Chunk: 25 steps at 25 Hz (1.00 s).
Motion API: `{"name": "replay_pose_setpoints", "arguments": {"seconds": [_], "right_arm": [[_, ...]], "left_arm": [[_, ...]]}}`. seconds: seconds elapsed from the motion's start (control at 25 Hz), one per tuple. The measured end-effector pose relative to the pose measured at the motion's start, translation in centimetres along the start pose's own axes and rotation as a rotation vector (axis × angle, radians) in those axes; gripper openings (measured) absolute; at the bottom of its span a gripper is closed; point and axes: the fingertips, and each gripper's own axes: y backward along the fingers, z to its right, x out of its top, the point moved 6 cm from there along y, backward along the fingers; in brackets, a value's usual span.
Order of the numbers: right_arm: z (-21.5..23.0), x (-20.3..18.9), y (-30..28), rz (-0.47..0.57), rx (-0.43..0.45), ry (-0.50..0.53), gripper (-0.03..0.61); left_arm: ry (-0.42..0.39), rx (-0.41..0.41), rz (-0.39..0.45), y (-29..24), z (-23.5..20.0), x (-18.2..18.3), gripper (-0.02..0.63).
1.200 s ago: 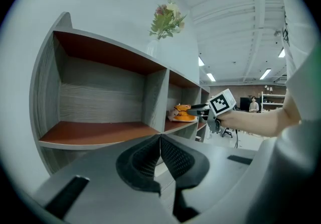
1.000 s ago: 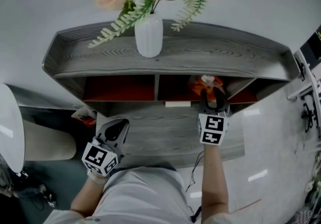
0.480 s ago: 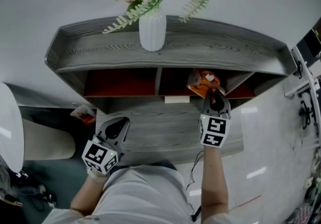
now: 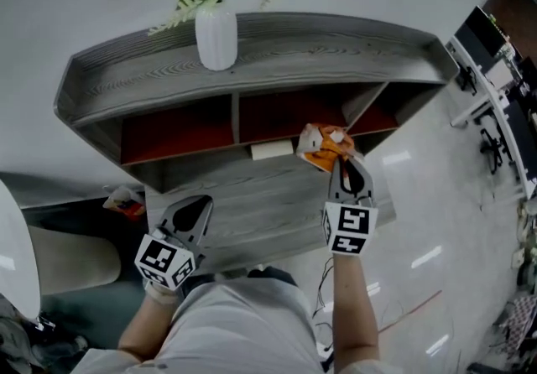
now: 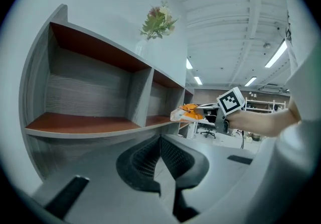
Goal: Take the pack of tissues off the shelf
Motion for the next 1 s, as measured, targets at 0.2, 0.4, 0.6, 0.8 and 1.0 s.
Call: {"name": "replay_pose_setpoints", "arguments": {"seconds": [0.2, 0.4, 0.6, 0.8, 1.0], "right_arm": [[-0.7, -1.9, 3.9, -0.056, -0.038, -0.023, 0.032], [-2.8, -3.3, 6.1, -0.077, -0.013, -0.051, 0.032], [-6.2, -4.2, 6.6, -0.095, 0.058, -0.062, 0.032], [-10.5, -4.4, 6.0, -0.085, 0.177, -0.061, 0.032], [-14.8, -3.9, 5.3, -0.066, 0.300, -0.077, 0.032]], "left_arm": [[0.006, -0.074, -0.016, -0.4, 1.4, -0.5, 0.017], [0.006, -0.111, -0.025, -0.4, 2.4, -1.0, 0.017], [0.008, -0.100, -0.030, 0.3, 2.3, -1.6, 0.018], [0.023, -0.044, -0.037, 1.8, 1.4, -1.9, 0.017], [0.040, 0.026, -0.035, 3.5, 0.4, -2.3, 0.017]]}}
